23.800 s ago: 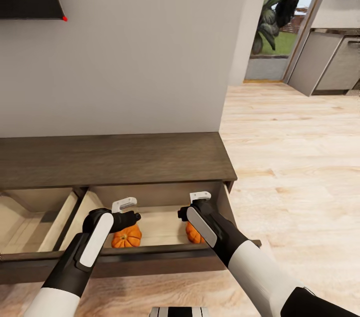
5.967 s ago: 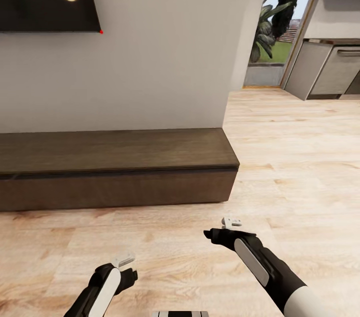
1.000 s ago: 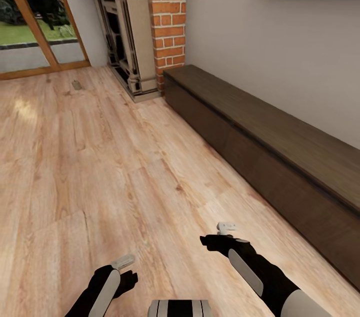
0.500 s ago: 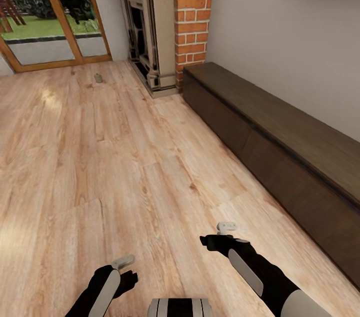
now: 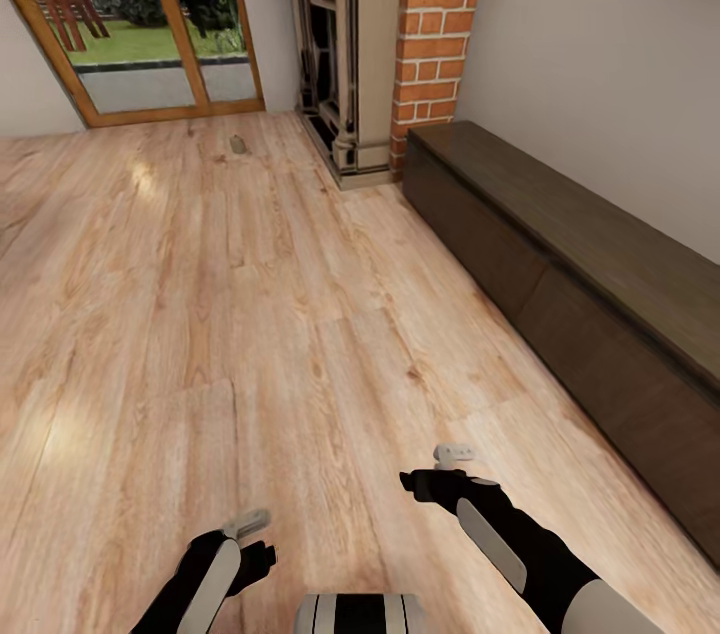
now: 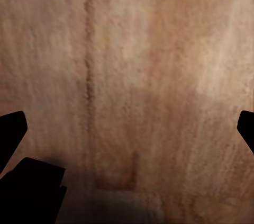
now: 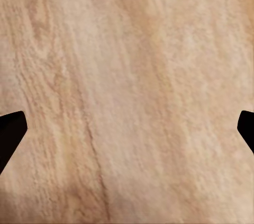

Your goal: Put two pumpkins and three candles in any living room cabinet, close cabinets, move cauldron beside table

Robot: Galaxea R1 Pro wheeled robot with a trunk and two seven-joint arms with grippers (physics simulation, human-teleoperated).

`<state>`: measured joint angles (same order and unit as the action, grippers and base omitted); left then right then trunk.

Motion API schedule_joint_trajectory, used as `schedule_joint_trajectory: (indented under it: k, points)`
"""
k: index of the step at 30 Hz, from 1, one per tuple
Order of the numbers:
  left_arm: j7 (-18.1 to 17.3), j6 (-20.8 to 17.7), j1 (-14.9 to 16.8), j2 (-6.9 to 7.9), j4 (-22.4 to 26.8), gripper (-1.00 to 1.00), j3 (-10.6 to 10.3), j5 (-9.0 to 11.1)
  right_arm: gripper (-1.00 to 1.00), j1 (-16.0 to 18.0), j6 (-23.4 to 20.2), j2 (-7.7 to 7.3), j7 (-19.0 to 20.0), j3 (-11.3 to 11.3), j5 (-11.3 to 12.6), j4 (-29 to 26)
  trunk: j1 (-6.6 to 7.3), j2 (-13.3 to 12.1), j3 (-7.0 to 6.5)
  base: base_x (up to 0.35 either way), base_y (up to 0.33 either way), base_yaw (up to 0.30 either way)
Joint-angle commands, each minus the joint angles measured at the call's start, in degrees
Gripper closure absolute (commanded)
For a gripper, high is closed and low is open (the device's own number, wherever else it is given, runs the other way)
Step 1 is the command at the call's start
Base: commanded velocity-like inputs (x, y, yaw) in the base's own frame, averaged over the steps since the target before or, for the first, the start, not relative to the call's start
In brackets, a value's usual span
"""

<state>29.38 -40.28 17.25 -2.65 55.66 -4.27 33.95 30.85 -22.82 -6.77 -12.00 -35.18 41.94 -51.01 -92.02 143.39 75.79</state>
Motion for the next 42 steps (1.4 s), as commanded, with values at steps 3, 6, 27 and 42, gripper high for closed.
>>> schedule_joint_trajectory:
  k: [3, 6, 27, 42]
  points:
    - [0.59, -0.07, 0.03, 0.01, 0.06, -1.00, -0.08, 0.59, -1.00, 0.07, -0.08, -0.08, -0.57, -0.25, 0.60, -0.14, 0.01, 0.02, 0.23, 0.000, 0.000, 0.236]
    - [0.55, -0.07, 0.06, 0.01, 0.06, -1.00, -0.09, 0.59, -1.00, 0.07, -0.05, -0.08, -0.57, -0.24, 0.60, -0.14, 0.01, 0.02, 0.41, 0.000, 0.000, 0.236]
    - [0.59, -0.07, 0.04, 0.01, 0.06, -1.00, -0.12, 0.59, -1.00, 0.08, -0.03, 1.29, -0.57, -0.26, -2.67, 2.68, 0.01, 0.02, 1.70, 0.000, 0.000, 0.235]
    - [0.60, 3.97, 0.05, 0.01, -3.26, -1.00, -0.35, 0.50, -1.00, 0.07, -0.05, 1.32, -0.65, -0.24, -3.09, 3.04, 0.01, 0.02, 2.62, 0.000, 0.000, 0.236]
